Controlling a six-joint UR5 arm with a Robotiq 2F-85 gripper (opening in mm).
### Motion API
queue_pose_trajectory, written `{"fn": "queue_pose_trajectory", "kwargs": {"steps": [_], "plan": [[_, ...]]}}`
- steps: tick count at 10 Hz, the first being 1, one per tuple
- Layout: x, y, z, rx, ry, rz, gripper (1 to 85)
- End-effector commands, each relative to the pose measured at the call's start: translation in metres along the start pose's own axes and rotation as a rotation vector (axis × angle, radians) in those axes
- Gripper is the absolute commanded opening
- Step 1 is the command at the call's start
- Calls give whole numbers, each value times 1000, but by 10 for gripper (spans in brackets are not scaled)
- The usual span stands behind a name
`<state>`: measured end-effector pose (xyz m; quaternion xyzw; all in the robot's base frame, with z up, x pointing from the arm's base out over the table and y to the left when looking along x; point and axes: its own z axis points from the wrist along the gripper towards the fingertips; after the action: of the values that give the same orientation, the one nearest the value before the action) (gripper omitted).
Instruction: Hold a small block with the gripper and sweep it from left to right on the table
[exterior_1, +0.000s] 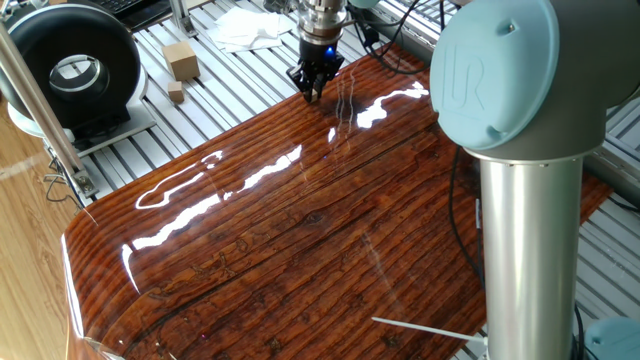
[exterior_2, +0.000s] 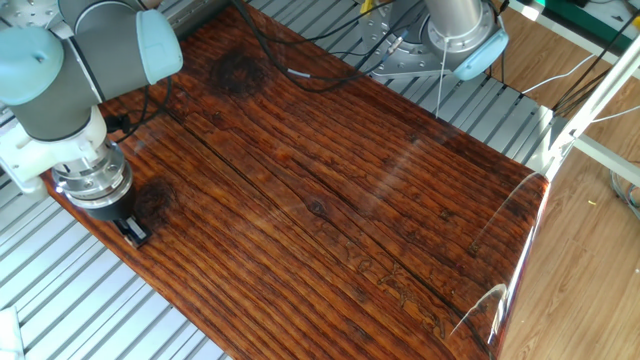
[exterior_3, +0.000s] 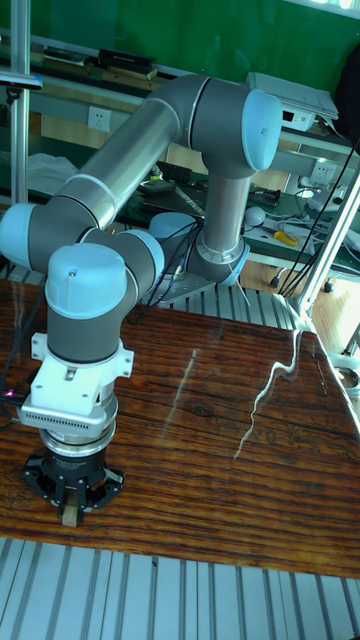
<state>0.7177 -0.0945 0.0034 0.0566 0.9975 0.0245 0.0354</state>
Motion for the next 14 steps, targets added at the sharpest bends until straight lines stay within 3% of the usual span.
{"fn": "queue_pose_trajectory", "kwargs": {"steps": [1, 4, 9, 14], "plan": [[-1, 3, 1, -10, -6, 10, 10], [0, 7, -7, -19, -2, 16, 10], [-2, 6, 3, -8, -8, 19, 10], [1, 13, -8, -15, 10, 26, 10]]}}
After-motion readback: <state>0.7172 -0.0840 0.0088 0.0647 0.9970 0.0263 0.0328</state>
